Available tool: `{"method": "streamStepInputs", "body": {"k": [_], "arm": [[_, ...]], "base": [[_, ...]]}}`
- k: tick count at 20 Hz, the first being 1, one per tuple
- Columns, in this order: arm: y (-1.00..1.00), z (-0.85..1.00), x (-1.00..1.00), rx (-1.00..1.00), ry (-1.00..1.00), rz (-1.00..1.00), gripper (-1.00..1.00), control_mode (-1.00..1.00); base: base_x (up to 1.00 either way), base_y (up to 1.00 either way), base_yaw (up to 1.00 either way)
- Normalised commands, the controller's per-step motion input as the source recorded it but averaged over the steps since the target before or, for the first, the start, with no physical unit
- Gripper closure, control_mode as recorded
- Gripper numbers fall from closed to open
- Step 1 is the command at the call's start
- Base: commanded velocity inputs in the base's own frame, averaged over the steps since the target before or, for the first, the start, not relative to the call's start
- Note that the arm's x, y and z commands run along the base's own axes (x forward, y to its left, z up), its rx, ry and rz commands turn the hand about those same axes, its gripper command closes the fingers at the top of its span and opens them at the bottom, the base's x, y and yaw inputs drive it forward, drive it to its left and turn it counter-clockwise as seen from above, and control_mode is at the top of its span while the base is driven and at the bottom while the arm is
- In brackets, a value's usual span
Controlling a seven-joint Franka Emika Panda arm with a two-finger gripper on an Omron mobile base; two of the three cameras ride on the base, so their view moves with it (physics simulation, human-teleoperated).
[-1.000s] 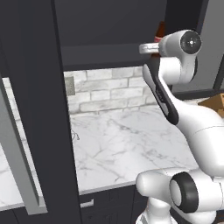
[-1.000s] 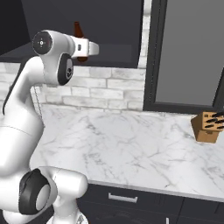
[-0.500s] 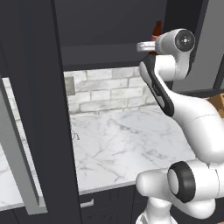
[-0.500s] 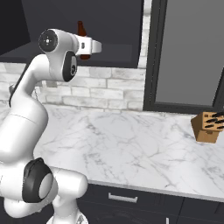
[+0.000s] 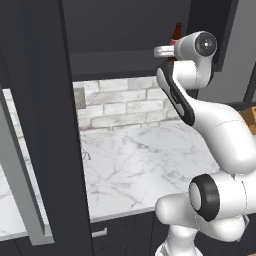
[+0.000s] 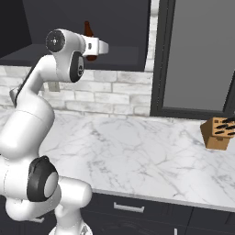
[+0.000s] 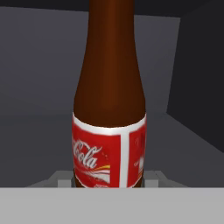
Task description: Sort all alcoholic drinks to one cabinet, and non-alcoholic drinks to the other.
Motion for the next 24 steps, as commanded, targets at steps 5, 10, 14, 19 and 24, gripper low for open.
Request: {"method": "streamStepInputs", "body": {"k": [5,10,14,19,24], "arm": [[0.00,-0.03,0.22,0.00,0.00,-0.01,1.00,-1.00],[0.00,-0.12,0.20,0.00,0.00,-0.01,1.00,-1.00],[0.00,-0.10,0.17,0.01,0.00,-0.01,1.00,-1.00],[0.00,-0.06,0.13,0.01,0.00,-0.01,1.00,-1.00],[0.00,-0.07,0.09,0.02,0.00,-0.01,1.00,-1.00]], "base": [[0.00,0.00,0.00],[0.00,0.00,0.00],[0.00,0.00,0.00],[0.00,0.00,0.00],[0.00,0.00,0.00]]}}
